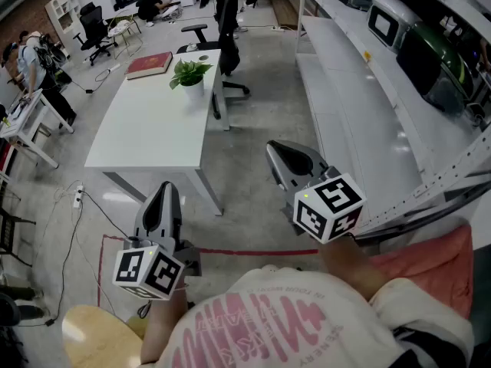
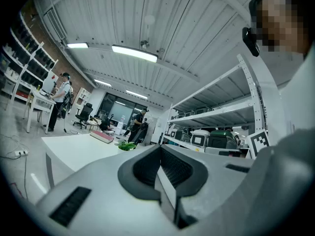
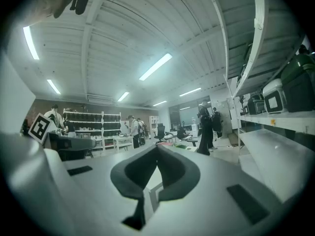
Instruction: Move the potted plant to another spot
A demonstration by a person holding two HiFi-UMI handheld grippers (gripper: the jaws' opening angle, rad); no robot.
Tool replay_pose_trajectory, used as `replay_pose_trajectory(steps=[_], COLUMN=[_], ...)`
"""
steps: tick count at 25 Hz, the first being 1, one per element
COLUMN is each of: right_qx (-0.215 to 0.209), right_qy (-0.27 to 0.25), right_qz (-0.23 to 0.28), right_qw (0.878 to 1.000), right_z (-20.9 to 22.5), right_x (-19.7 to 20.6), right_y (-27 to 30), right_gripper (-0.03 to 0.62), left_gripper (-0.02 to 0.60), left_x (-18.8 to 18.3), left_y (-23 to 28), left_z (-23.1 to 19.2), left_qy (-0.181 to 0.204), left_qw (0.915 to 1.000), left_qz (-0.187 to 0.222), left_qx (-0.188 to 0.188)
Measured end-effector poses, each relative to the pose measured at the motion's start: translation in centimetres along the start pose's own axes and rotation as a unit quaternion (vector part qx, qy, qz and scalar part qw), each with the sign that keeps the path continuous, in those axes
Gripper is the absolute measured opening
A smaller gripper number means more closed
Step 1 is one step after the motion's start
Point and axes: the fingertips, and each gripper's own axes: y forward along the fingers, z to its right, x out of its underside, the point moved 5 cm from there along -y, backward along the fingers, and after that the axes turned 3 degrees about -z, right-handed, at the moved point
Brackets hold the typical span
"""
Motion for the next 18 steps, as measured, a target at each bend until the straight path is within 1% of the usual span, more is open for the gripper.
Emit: replay_pose_trajectory(steps=[9, 15, 18], right_qx=[-0.005, -0.010, -0.007], right_qy=[0.001, 0.032, 0.033], right_qz=[-0.012, -0.002, -0.006], right_qw=[1.000, 0.999, 0.999], right_z=[-1.8, -4.0, -5.2], right_x=[0.7, 1.1, 1.8], right_y=[1.0, 1.8, 1.9], right_gripper=[0.006, 0.006, 0.006], left_gripper=[0.003, 0.003, 0.003], left_x=[0.1, -0.2, 0.0], left_y=[-1.5, -3.3, -4.2], left_z=[-1.8, -3.6, -4.6], left_qy=[-0.006, -0.011, -0.019], left_qw=[1.0000, 0.9999, 0.9998], left_qz=[-0.003, 0.000, 0.001], left_qx=[-0.006, -0.001, 0.008])
